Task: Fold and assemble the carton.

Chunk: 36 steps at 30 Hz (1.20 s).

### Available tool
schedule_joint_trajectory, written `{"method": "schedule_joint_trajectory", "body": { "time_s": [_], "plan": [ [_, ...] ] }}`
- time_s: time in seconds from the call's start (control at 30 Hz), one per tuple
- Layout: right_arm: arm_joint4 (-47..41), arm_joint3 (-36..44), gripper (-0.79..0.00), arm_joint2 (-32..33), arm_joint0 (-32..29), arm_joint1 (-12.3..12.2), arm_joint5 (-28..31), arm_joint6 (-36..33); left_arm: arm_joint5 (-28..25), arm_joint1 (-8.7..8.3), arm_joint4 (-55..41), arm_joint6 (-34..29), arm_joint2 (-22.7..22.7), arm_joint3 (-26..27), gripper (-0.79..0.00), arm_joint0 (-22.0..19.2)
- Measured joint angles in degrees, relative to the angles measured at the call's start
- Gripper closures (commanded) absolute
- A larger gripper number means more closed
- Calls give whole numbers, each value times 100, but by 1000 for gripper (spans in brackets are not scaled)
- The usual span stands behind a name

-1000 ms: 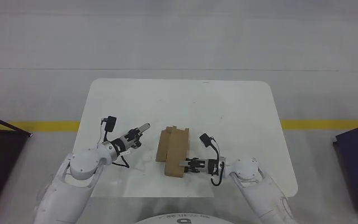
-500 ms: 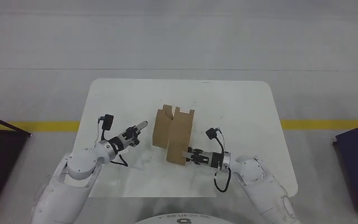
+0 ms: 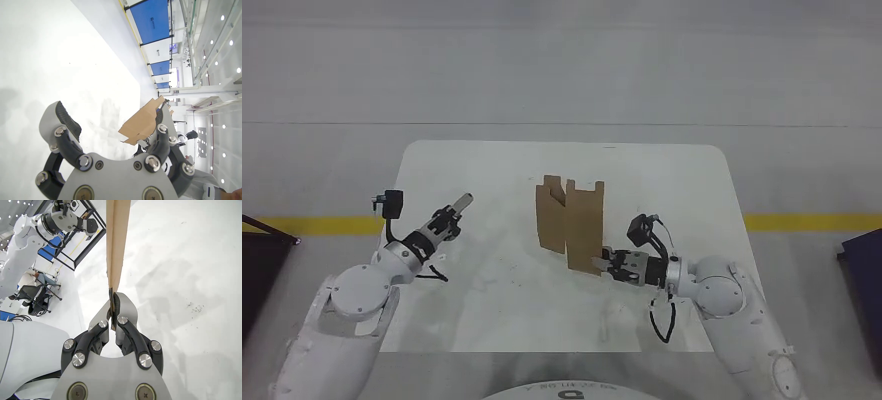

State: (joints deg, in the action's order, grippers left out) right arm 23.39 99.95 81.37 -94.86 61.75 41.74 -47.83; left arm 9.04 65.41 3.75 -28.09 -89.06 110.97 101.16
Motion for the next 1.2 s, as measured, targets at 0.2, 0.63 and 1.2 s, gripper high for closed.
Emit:
{"method": "schedule_joint_trajectory", "body": {
  "time_s": [0.2,0.63,1.2],
  "plan": [
    [148,126,0,-12,27,-5,93,130,83,-3,325,325,-15,56,-785,72],
    [2075,1335,0,858,-518,-146,1637,1619,236,11,697,854,-93,120,-785,161],
    [3965,2134,0,774,-853,-598,1626,3173,272,26,719,807,27,75,-785,26]
  ]
}}
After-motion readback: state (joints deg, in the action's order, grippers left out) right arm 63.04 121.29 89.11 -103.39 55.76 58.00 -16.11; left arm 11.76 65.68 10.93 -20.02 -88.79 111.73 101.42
